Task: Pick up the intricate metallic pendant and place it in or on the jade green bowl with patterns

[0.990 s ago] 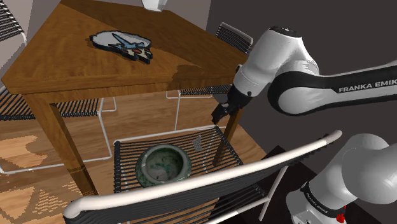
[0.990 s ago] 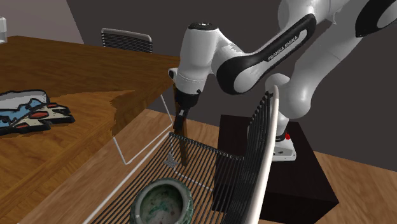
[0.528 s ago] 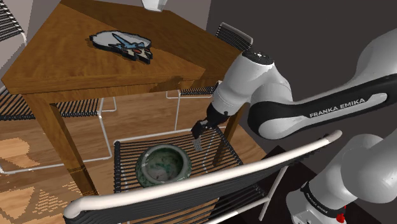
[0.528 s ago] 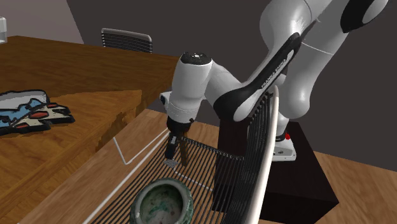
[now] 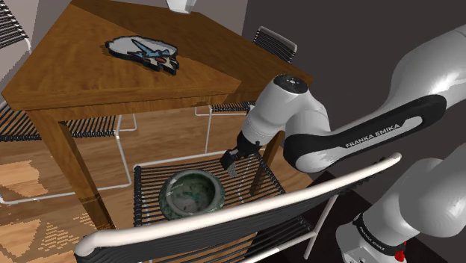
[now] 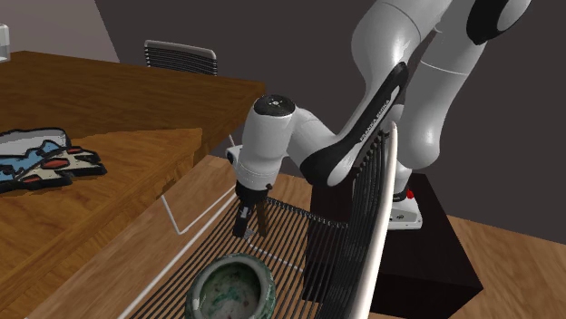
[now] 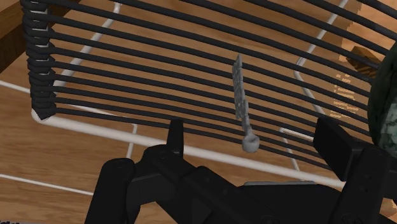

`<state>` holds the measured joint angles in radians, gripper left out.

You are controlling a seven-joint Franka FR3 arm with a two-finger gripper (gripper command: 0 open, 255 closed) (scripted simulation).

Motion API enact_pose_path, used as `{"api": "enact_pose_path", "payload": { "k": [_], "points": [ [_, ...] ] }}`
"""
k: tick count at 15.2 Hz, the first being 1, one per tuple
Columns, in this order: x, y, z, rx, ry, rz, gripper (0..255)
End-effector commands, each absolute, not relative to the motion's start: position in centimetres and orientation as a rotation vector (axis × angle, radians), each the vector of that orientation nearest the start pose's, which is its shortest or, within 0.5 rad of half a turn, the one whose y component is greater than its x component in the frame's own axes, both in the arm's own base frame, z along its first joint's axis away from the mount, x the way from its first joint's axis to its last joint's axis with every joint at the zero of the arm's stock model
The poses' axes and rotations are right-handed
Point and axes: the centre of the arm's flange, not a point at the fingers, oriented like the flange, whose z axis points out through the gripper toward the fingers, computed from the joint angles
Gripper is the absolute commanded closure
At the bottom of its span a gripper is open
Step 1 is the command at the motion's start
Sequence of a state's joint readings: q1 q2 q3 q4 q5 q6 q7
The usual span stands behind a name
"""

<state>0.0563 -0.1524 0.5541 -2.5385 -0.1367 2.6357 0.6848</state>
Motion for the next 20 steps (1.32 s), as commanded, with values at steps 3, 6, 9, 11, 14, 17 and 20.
{"api": "enact_pose_path", "payload": {
  "k": [3, 6, 9, 11, 14, 17, 20],
  "points": [
    [38.4, 27.0, 34.0, -3.105, -0.065, -0.427, 0],
    [38.4, 27.0, 34.0, -3.105, -0.065, -0.427, 0],
    [38.4, 27.0, 34.0, -3.105, -0.065, -0.427, 255],
    [38.4, 27.0, 34.0, -3.105, -0.065, -0.427, 255],
    [38.4, 27.0, 34.0, -3.105, -0.065, -0.427, 255],
    [38.4, 27.0, 34.6, -3.105, -0.065, -0.427, 255],
    [38.4, 27.0, 36.2, -3.105, -0.065, -0.427, 255]
  ]
}}
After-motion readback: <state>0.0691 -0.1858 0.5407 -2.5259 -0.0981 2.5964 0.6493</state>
